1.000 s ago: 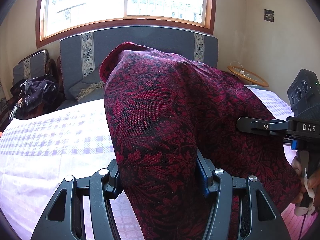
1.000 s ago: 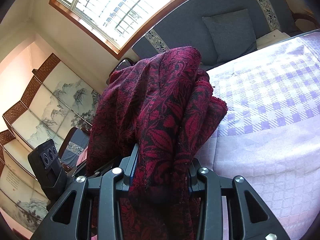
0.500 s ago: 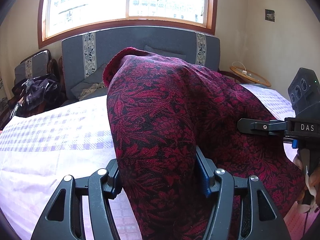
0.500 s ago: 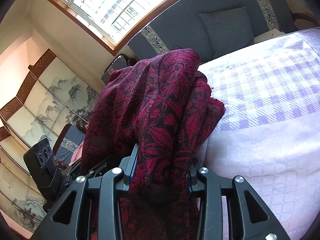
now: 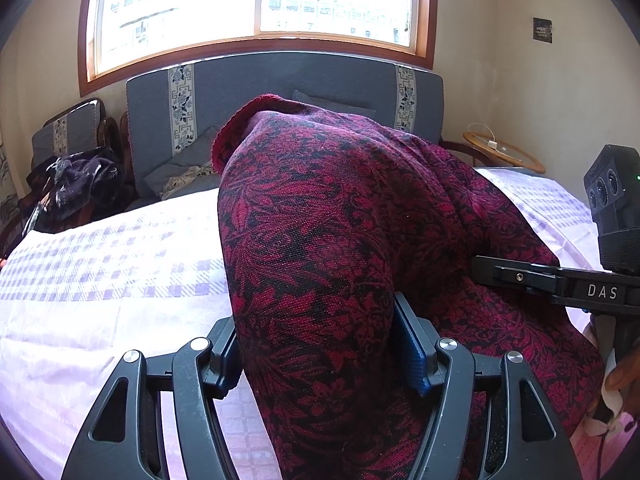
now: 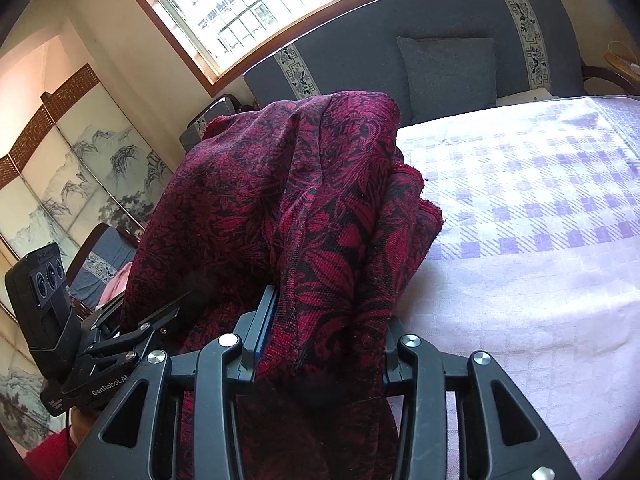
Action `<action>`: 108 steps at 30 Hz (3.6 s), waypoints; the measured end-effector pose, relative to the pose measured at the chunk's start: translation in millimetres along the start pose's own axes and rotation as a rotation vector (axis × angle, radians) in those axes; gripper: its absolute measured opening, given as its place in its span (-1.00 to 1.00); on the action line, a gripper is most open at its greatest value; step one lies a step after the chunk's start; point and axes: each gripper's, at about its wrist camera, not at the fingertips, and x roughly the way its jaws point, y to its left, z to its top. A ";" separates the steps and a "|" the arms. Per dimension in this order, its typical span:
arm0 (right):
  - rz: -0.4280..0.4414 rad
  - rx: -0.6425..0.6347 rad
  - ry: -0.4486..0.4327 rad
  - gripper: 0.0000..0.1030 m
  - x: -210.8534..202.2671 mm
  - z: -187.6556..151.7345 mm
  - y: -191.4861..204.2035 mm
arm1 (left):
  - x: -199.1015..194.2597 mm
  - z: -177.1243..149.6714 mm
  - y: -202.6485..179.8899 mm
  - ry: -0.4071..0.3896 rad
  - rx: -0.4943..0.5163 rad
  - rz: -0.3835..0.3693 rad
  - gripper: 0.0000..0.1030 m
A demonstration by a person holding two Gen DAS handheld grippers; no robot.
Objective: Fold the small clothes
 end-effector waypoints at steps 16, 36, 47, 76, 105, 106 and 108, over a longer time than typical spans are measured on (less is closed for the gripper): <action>-0.089 -0.023 -0.023 0.09 6.2 -3.7 8.4 | 2.8 2.2 -0.3 0.001 -0.006 0.071 0.60; -0.230 -0.044 -0.027 0.67 7.4 -7.8 11.4 | 3.2 0.4 0.8 -0.003 -0.013 0.147 0.89; -0.330 -0.068 -0.036 0.91 6.0 -9.1 20.9 | -0.8 -1.4 -1.4 -0.024 -0.016 0.181 0.95; -0.264 -0.207 -0.367 0.97 -231.7 -146.8 128.9 | -262.1 -45.1 -57.5 -0.395 -0.082 0.438 1.00; -0.244 -0.275 -0.389 0.97 -293.5 -193.1 152.5 | -362.4 -67.6 -118.0 -0.451 -0.041 0.291 1.00; -0.244 -0.276 -0.386 0.97 -292.9 -192.9 152.5 | -360.1 -67.7 -117.4 -0.445 -0.040 0.291 1.00; -0.244 -0.276 -0.380 0.97 -292.0 -193.7 152.5 | -357.0 -69.1 -116.7 -0.434 -0.041 0.295 1.00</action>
